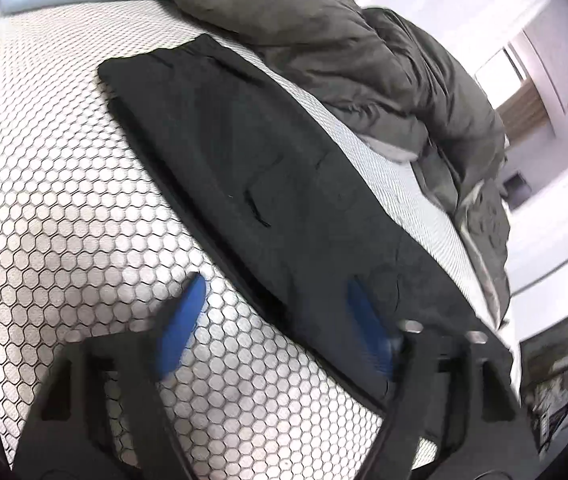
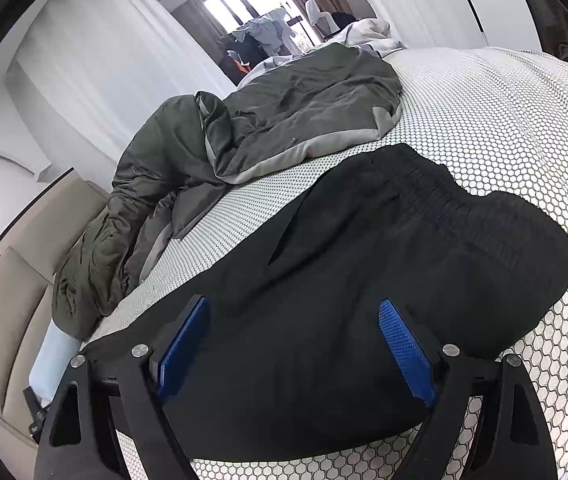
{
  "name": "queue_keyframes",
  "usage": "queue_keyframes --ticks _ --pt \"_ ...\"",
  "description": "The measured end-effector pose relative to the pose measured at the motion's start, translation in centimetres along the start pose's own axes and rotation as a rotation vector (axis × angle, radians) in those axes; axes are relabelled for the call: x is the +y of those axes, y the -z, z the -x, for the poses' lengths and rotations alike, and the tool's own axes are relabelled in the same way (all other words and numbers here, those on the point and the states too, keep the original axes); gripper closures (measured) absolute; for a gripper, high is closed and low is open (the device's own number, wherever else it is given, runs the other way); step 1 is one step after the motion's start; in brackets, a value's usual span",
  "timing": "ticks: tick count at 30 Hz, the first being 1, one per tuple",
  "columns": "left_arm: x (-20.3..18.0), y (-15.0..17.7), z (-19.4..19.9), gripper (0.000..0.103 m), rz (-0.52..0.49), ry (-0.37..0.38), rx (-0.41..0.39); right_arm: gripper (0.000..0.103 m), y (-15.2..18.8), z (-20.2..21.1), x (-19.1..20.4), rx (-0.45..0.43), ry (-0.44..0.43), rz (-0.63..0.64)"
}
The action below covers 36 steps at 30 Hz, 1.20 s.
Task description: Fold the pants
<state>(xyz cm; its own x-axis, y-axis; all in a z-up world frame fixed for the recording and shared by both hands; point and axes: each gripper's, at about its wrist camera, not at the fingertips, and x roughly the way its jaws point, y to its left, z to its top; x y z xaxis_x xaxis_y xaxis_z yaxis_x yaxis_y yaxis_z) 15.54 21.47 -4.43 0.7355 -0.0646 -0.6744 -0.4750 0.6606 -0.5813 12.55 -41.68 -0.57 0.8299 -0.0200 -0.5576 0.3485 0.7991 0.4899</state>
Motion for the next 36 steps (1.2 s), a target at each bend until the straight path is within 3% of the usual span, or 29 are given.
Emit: queue_keyframes --ticks 2,5,7,9,11,15,19,21,22,24,25,29,36 --pt "0.3 -0.3 -1.1 0.035 0.033 0.009 0.030 0.015 0.0 0.1 0.0 0.001 0.009 0.003" --pt "0.3 -1.5 -2.6 0.054 0.092 0.035 0.017 0.015 0.1 0.3 -0.1 0.008 0.007 -0.008" --pt "0.7 -2.4 -3.8 0.089 0.142 0.036 0.013 0.015 0.2 0.6 -0.2 0.010 0.000 -0.020" --pt "1.1 -2.9 -4.7 0.096 0.172 0.052 0.015 0.015 0.2 1.4 -0.5 0.002 -0.010 -0.033" --pt "0.8 -3.1 -4.7 0.098 0.180 0.069 -0.008 0.015 0.7 2.6 -1.3 -0.010 -0.001 -0.048" --pt "-0.2 -2.8 -1.6 0.099 0.103 0.070 -0.105 0.015 2.2 4.3 -4.6 0.008 0.016 -0.140" --pt "-0.2 -2.5 -1.1 0.100 0.097 0.058 -0.105 0.015 3.4 3.7 -7.8 0.066 -0.057 -0.265" --pt "0.0 -2.5 -1.5 0.100 0.107 0.052 -0.097 0.024 3.1 2.4 -8.8 0.064 -0.077 -0.312" --pt "0.0 -2.5 -1.6 0.100 0.109 0.049 -0.096 0.036 2.8 1.9 -9.1 0.047 -0.086 -0.332" --pt "0.2 -2.4 -1.7 0.101 0.112 0.044 -0.098 0.064 2.0 0.8 -9.6 0.026 -0.134 -0.387" --pt "0.3 -2.3 -1.8 0.101 0.113 0.045 -0.098 0.085 1.7 0.3 -9.8 0.019 -0.145 -0.407" --pt "1.1 -1.7 -0.4 0.101 0.103 0.063 -0.095 0.099 2.3 1.2 -9.5 0.012 -0.098 -0.402" --pt "3.8 0.7 4.7 0.101 0.052 0.060 -0.103 0.101 5.8 8.7 -10.1 -0.019 -0.091 -0.330"
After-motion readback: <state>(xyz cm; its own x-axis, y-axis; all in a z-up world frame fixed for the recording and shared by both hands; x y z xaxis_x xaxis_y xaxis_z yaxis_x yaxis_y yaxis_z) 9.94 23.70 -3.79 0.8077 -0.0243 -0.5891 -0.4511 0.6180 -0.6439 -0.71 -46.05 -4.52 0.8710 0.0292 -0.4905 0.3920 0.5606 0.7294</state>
